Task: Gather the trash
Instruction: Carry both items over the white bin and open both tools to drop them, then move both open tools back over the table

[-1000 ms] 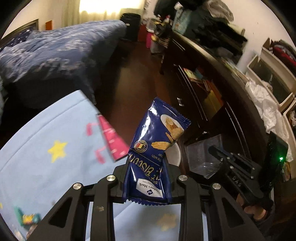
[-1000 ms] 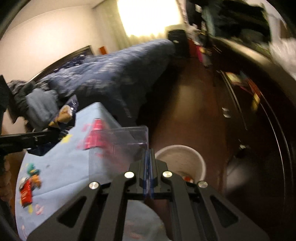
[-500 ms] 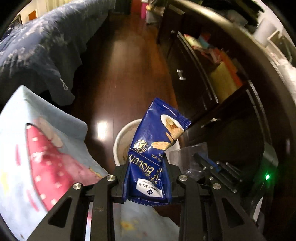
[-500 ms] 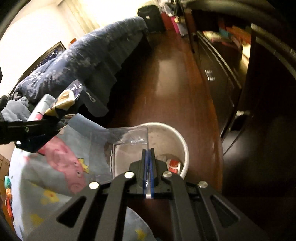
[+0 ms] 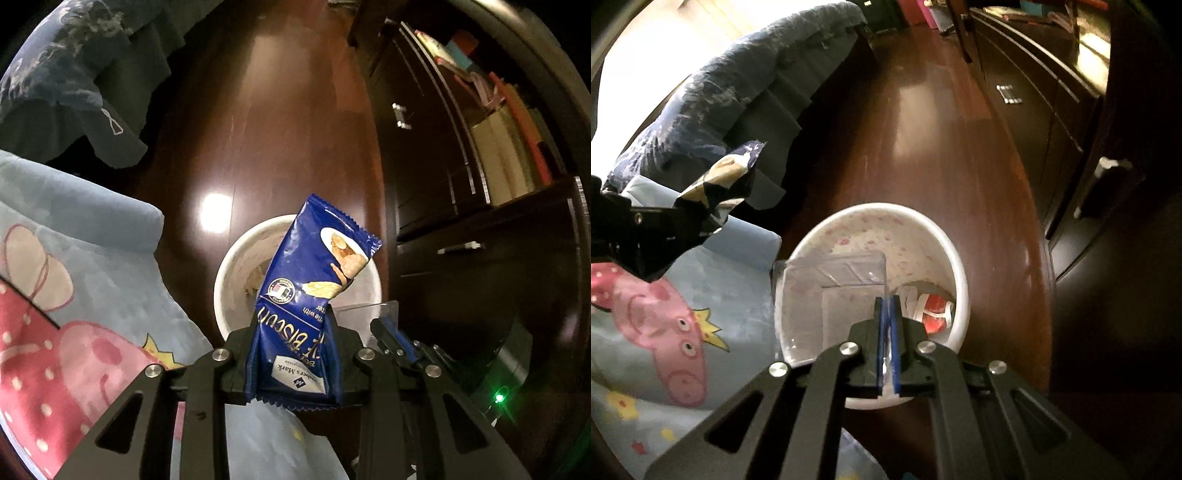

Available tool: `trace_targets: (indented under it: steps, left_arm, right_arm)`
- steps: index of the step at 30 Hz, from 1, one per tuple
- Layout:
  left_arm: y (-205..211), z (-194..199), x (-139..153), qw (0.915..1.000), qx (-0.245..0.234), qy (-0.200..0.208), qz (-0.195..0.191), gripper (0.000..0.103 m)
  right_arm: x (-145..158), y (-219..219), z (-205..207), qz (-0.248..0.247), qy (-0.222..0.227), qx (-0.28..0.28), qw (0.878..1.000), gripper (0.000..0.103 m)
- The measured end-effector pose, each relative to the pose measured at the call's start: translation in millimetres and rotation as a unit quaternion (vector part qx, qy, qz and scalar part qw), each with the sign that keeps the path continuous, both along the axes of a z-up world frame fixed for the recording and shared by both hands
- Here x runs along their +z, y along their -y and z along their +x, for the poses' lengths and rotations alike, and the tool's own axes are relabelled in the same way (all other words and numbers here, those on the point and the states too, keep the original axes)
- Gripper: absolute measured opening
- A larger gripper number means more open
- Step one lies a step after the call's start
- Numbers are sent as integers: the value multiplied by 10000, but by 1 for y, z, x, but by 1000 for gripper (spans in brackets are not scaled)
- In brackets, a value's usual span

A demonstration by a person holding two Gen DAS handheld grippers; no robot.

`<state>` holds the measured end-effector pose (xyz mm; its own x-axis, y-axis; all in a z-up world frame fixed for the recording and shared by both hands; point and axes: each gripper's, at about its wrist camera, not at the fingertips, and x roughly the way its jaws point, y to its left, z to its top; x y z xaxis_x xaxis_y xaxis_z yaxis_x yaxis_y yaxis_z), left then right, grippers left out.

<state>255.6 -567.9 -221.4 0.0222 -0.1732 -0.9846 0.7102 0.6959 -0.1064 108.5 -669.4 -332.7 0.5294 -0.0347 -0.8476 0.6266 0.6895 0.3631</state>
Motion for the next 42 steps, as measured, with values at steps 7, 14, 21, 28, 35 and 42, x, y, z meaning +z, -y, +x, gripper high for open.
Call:
trace_targets:
  steps: [7,14,21,28,35,42]
  left_arm:
    - [4,5,-28,9992,124,-138,341,35]
    - [0,14,-35,9974,445,82,561,84]
    - [-5,21,-32,9968,641,93,473,92]
    - [-6,22,-21,9964,739,246,345,92]
    - [-14,19,-2,9966,725,301,240,92]
    - [-54,-6,75,9948,399,884,-308,92]
  right_arm:
    - [-21,1,5,3,-100,104,9999,7]
    - [-28,-8,10,-159,-34,375,9992,33]
    - [-19,-16,11,-465,250,617,9967,93]
    - [-13,-19,10,-526,227,581,9967,100]
    - [11,-18,1,-520,350,475,9969,100]
    - [85,-33,-17,-835,940,499,9908,100]
